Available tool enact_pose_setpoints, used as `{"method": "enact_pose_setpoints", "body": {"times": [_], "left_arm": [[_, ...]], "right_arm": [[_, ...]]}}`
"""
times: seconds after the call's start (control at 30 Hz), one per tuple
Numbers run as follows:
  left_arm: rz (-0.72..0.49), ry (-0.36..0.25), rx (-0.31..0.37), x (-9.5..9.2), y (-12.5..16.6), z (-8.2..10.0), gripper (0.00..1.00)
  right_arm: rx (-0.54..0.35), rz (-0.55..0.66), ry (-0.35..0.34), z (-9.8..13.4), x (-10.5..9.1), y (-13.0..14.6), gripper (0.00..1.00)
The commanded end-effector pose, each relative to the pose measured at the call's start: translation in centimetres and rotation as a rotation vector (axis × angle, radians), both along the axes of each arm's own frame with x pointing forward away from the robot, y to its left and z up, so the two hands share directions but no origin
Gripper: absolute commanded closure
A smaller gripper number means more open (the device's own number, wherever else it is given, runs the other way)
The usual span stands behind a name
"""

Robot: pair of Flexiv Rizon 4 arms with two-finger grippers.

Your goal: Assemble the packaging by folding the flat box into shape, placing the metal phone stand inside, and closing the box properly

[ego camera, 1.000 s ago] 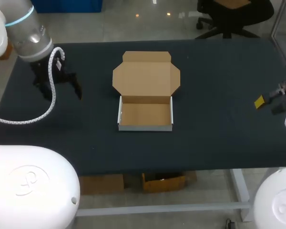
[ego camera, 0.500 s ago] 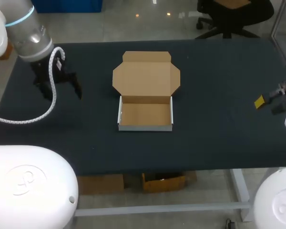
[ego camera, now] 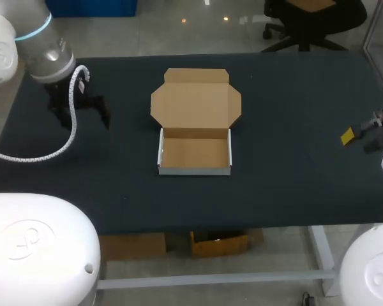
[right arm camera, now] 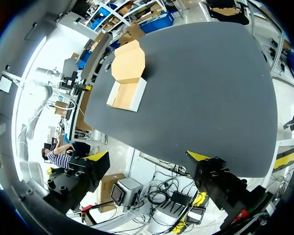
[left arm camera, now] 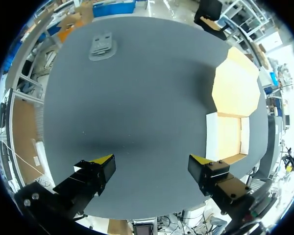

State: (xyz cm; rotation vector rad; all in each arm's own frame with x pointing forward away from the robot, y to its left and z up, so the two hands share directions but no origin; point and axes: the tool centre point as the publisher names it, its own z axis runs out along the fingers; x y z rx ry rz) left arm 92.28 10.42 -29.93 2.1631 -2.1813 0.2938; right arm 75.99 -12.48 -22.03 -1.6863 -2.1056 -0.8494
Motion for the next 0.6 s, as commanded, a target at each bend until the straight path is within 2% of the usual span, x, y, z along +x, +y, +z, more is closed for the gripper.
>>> {"method": "enact_pose_setpoints", "body": {"times": [0.03, 0.27, 0.6], "left_arm": [[-0.022, 0.028, 0.015, 2.2, 0.1, -1.1, 0.00], [-0.015, 0.046, 0.009, 4.4, 1.9, -2.5, 0.00], [-0.016, 0.069, 0.007, 6.5, 3.8, -4.2, 0.00]], "right_arm": [[0.002, 0.002, 0.003, 0.2, -0.1, -0.1, 0.00], [0.002, 0.002, 0.003, 0.2, -0.1, -0.1, 0.00], [0.002, 0.002, 0.003, 0.2, -0.1, -0.1, 0.00]]}}
